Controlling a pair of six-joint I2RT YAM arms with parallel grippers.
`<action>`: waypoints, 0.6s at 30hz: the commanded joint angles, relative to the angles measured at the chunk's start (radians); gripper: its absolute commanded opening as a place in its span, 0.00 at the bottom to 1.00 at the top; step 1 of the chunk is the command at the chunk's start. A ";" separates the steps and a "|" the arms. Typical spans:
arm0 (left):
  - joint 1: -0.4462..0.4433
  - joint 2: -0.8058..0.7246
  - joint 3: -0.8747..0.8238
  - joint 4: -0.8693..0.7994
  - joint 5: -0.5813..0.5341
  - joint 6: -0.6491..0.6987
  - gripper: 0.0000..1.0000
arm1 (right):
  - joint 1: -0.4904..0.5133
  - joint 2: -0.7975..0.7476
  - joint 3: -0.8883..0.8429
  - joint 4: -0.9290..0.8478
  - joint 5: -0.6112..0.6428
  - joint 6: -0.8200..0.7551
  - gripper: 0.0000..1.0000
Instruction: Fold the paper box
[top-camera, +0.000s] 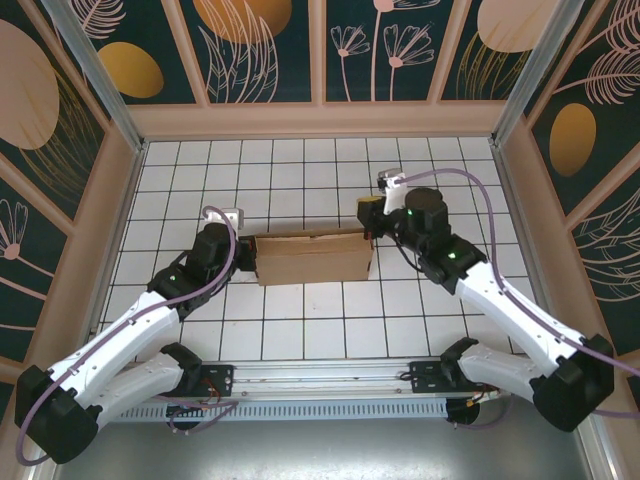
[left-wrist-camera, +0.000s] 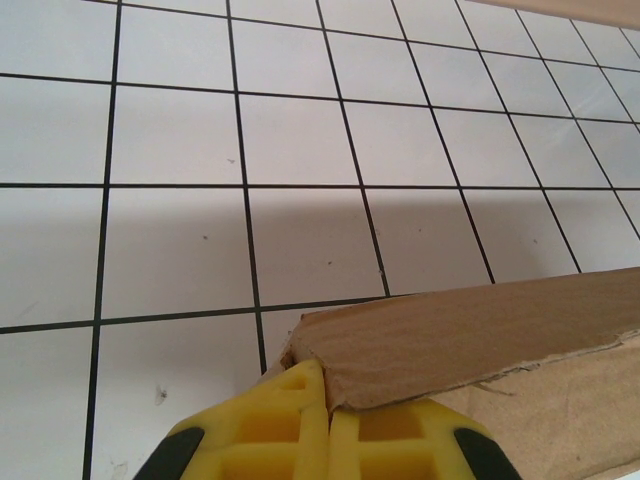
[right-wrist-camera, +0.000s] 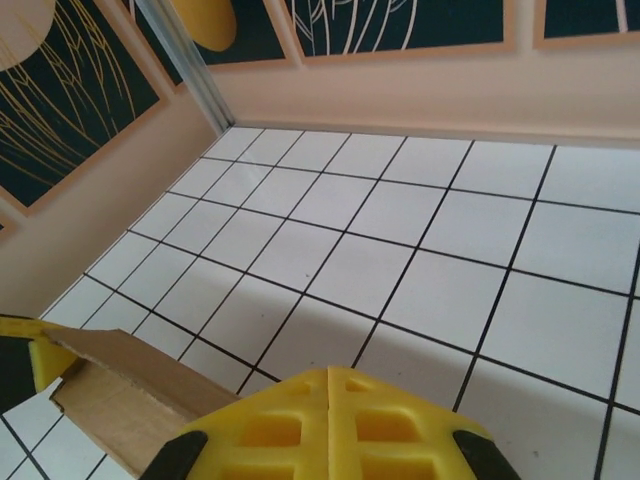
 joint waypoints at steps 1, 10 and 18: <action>-0.012 0.023 -0.049 -0.131 0.038 0.007 0.00 | -0.001 0.082 0.059 -0.087 -0.031 0.057 0.00; -0.011 0.005 -0.046 -0.116 0.055 0.003 0.09 | 0.077 0.142 -0.001 -0.137 0.027 0.041 0.00; -0.012 -0.097 -0.021 -0.095 0.130 0.010 0.40 | 0.118 0.109 -0.106 -0.078 0.123 0.057 0.00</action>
